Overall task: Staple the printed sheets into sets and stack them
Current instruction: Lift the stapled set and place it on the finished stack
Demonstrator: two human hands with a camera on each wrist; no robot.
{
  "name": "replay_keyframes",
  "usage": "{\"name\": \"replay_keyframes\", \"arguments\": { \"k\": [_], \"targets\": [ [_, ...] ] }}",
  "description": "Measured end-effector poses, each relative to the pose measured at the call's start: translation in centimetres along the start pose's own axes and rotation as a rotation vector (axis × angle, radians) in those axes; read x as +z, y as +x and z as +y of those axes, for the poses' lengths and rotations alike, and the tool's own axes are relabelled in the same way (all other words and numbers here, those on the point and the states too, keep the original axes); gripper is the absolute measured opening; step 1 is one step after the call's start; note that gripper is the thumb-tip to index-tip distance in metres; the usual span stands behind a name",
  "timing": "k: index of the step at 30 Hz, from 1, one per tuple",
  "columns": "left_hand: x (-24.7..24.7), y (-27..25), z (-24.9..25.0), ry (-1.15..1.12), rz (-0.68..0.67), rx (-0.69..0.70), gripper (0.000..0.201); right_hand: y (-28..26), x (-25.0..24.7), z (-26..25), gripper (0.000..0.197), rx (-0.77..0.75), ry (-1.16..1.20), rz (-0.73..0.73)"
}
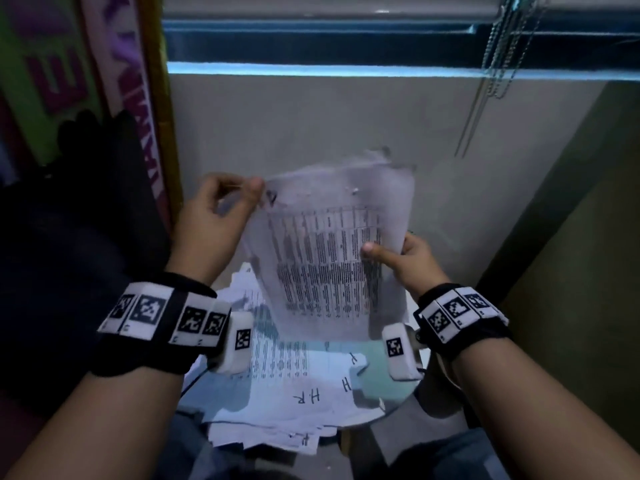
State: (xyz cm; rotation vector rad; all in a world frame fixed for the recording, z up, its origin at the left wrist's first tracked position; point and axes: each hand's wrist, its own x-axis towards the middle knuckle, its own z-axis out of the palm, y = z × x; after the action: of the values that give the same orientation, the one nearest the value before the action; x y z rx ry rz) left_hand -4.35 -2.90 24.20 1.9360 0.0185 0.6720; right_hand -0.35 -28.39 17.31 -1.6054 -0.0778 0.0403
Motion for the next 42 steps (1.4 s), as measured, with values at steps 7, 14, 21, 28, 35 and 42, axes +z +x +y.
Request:
{"name": "replay_keyframes", "arguments": {
  "k": [7, 14, 21, 28, 35, 42],
  "targets": [
    [1.9, -2.7, -4.7, -0.201, -0.239, -0.426, 0.081, -1.5, 0.9, -0.4, 0.024, -0.04, 0.114, 0.043],
    [3.8, -1.6, -5.5, -0.25, -0.167, -0.55, 0.107, -2.2, 1.6, -0.8, 0.023, -0.072, 0.016, -0.051],
    [4.3, -1.8, -6.5, -0.286, -0.338, -0.57, 0.102, -2.1, 0.2, 0.0, 0.031, -0.059, 0.046, -0.056],
    [5.5, -2.8, -6.5, -0.333, -0.027, -0.279, 0.014, -1.2, 1.2, 1.9, 0.028, -0.15, 0.027, 0.236],
    [6.8, -5.1, -9.1, -0.132, -0.194, -0.389, 0.049, -1.7, 2.7, 4.2, 0.05, -0.04, -0.218, 0.184],
    [8.2, -5.7, -11.3, 0.086, -0.248, -0.471, 0.034, -1.1, 2.7, 4.7, 0.068, 0.057, -0.33, 0.182]
  ]
}}
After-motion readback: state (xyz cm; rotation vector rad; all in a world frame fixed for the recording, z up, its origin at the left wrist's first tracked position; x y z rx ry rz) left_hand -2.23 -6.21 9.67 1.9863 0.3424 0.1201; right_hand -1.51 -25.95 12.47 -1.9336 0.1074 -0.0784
